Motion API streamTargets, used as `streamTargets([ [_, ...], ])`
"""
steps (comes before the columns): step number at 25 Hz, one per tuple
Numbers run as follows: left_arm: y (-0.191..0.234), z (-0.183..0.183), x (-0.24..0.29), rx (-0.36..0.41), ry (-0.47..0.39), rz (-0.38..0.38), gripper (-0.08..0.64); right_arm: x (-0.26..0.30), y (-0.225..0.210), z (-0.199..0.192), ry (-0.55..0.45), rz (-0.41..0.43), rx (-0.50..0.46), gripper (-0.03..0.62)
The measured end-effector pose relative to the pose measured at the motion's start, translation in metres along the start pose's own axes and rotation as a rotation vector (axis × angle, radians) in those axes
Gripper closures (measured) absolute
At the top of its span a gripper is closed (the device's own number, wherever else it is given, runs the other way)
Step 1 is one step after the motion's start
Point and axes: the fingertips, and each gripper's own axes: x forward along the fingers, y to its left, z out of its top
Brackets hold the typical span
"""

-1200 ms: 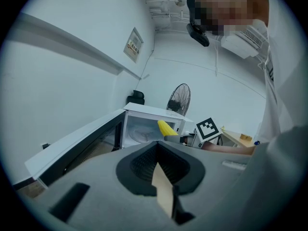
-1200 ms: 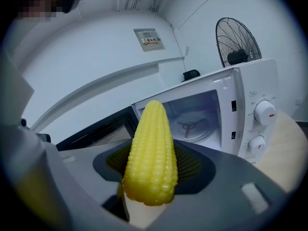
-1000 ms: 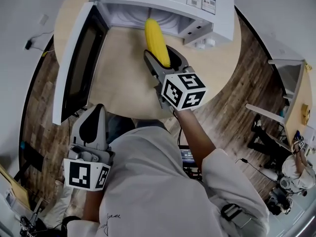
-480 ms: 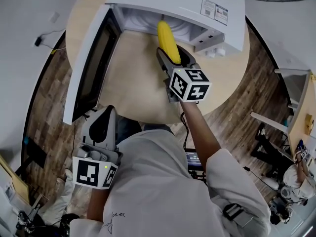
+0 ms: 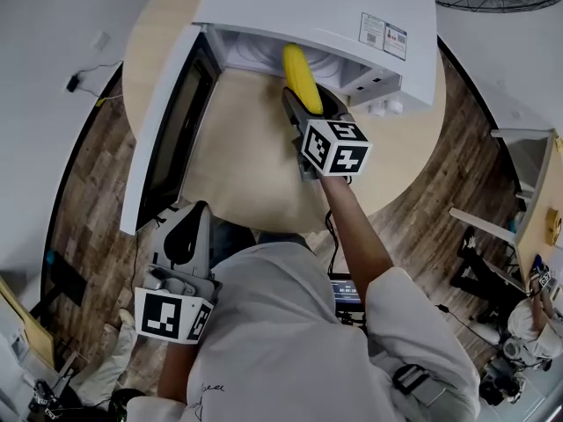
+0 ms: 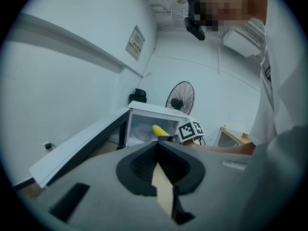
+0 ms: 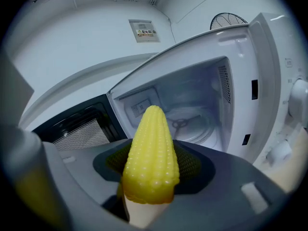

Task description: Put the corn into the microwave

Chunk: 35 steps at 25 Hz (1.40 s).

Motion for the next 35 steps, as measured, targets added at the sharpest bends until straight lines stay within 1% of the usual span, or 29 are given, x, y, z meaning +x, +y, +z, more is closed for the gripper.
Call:
streamTargets([
  [8, 0.008, 0.0, -0.002, -0.001, 0.008, 0.015, 0.568, 0.018, -0.024, 0.006, 0.001, -0.062, -0.018, 0.331],
  [14, 0.011, -0.002, -0.001, -0.003, 0.019, 0.013, 0.568, 0.032, -0.028, 0.01, -0.008, -0.099, -0.054, 0.331],
  [18, 0.011, 0.006, 0.001, -0.031, -0.004, 0.0, 0.568, 0.043, -0.031, 0.013, -0.015, -0.127, -0.062, 0.331],
  [26, 0.005, 0.011, 0.006, -0.025, -0.009, -0.03, 0.568, 0.06, -0.037, 0.02, -0.016, -0.168, -0.115, 0.331],
  [35, 0.008, 0.011, -0.005, -0.042, -0.029, -0.014, 0.568, 0.077, -0.044, 0.025, 0.009, -0.199, -0.175, 0.331],
])
